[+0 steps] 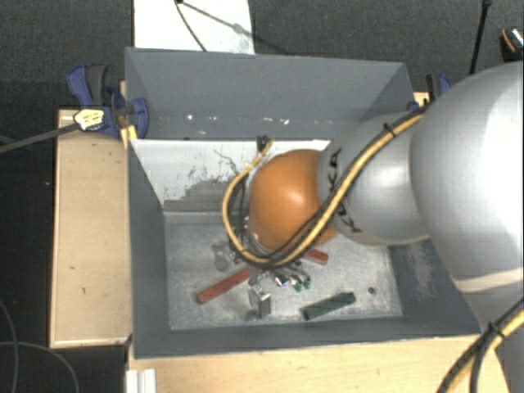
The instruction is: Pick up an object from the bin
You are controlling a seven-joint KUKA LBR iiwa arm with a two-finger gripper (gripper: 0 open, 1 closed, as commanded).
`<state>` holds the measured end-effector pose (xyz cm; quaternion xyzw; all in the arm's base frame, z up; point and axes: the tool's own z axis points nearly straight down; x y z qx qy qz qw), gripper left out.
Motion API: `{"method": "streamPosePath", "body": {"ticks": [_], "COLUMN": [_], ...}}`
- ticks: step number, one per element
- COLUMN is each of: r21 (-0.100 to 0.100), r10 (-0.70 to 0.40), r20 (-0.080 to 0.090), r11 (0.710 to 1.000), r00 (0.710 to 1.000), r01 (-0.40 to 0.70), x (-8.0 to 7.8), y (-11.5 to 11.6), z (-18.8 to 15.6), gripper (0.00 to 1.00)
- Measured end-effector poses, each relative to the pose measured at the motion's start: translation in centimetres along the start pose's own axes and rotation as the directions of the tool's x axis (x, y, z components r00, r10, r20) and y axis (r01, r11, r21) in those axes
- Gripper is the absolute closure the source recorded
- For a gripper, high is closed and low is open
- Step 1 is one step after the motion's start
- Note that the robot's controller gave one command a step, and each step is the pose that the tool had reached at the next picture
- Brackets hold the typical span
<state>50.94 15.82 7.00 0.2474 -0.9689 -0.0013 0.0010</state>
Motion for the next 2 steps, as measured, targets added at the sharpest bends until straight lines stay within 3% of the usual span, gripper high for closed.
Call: {"method": "streamPosePath", "body": {"ticks": [1, 2], "r21": [0.002, 0.009], "r10": [0.01, -0.379], "r20": [0.0, 0.005], "r11": [1.0, 0.925], "r00": [1.0, 0.925], "r01": [-0.01, 0.379], "x": [0.0, 3.1], "y": [-0.2, -7.3], "z": [0.0, -14.7], "gripper": [1.0, 1.0]}}
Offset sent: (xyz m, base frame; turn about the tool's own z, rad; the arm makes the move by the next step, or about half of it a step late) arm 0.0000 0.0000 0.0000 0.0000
